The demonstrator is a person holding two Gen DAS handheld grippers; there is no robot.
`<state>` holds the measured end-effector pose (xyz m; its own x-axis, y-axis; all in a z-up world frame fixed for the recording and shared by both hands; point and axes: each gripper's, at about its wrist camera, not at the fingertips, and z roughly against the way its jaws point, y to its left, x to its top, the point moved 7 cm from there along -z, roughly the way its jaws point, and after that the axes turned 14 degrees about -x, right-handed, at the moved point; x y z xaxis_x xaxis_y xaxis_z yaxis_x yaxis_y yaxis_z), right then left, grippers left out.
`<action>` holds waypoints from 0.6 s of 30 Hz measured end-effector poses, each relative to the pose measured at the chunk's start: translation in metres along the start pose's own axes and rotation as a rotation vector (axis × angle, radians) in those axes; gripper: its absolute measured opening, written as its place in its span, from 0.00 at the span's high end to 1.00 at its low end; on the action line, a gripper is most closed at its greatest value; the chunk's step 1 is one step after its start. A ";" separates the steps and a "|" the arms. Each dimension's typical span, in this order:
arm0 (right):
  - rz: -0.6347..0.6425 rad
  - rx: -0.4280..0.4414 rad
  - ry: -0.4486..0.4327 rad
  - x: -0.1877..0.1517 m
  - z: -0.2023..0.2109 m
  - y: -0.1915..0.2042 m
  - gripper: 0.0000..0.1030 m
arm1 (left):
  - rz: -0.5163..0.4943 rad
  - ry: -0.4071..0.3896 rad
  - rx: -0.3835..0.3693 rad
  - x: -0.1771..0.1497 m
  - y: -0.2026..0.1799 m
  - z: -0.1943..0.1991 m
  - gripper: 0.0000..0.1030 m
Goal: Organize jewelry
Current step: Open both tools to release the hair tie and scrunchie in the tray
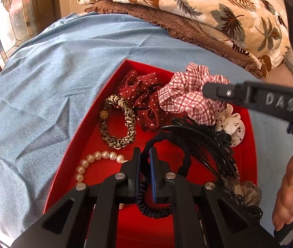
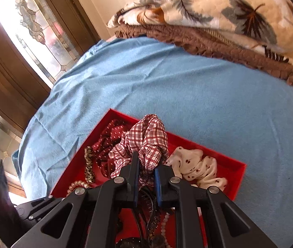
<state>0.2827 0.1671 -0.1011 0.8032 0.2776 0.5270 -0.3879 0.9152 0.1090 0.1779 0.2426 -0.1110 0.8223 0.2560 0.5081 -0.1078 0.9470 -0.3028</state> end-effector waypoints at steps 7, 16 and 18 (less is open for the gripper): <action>0.015 -0.122 0.016 -0.008 -0.007 -0.029 0.86 | 0.029 -0.001 -0.011 0.002 0.006 -0.001 0.92; -0.005 -0.118 0.008 -0.007 -0.002 -0.037 0.86 | 0.056 -0.004 -0.094 0.002 0.003 -0.003 0.92; -0.007 -0.078 0.014 -0.007 -0.005 -0.026 0.87 | 0.067 -0.005 -0.132 0.002 0.000 -0.004 0.92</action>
<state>0.2893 0.1427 -0.1120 0.8125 0.2746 0.5142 -0.3461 0.9370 0.0465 0.1819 0.2429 -0.1127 0.8127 0.3196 0.4872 -0.0877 0.8937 -0.4400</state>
